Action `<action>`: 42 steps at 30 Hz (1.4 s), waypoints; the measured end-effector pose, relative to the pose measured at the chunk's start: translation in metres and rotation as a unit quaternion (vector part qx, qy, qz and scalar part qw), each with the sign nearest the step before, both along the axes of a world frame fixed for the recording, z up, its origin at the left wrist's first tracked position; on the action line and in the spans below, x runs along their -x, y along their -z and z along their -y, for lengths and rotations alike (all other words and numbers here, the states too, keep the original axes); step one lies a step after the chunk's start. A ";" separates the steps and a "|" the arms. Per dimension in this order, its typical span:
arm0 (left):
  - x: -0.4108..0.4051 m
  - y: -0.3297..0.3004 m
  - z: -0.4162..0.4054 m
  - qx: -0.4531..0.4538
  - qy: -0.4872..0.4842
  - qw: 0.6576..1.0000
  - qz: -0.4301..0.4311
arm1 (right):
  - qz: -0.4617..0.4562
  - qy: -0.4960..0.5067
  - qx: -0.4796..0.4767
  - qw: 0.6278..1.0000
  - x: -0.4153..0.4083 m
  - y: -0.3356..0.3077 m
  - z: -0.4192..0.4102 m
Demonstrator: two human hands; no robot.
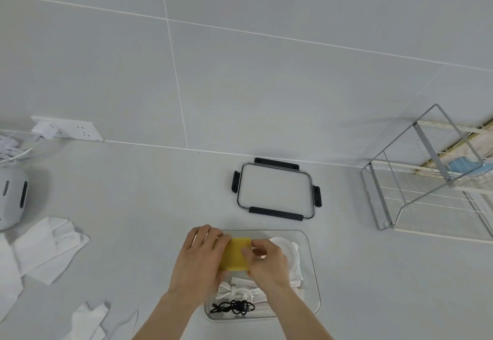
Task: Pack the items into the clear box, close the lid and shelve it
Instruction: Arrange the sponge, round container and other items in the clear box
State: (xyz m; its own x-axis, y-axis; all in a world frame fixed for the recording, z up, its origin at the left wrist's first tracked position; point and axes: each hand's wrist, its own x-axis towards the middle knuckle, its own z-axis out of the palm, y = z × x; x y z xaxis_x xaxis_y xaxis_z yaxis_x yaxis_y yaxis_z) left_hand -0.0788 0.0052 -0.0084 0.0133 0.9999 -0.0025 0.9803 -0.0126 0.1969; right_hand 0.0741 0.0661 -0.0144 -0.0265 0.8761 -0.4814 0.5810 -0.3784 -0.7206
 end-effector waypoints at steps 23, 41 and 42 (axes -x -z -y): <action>-0.041 0.003 0.006 0.132 0.084 0.982 0.105 | 0.211 -0.356 -0.098 0.905 -0.084 -0.005 0.016; -0.062 0.017 0.009 0.204 0.030 0.977 0.058 | 0.188 -0.446 -0.006 0.875 -0.092 0.000 0.025; -0.063 0.018 0.010 0.203 0.027 0.977 0.065 | 0.186 -0.445 0.001 0.876 -0.093 0.000 0.025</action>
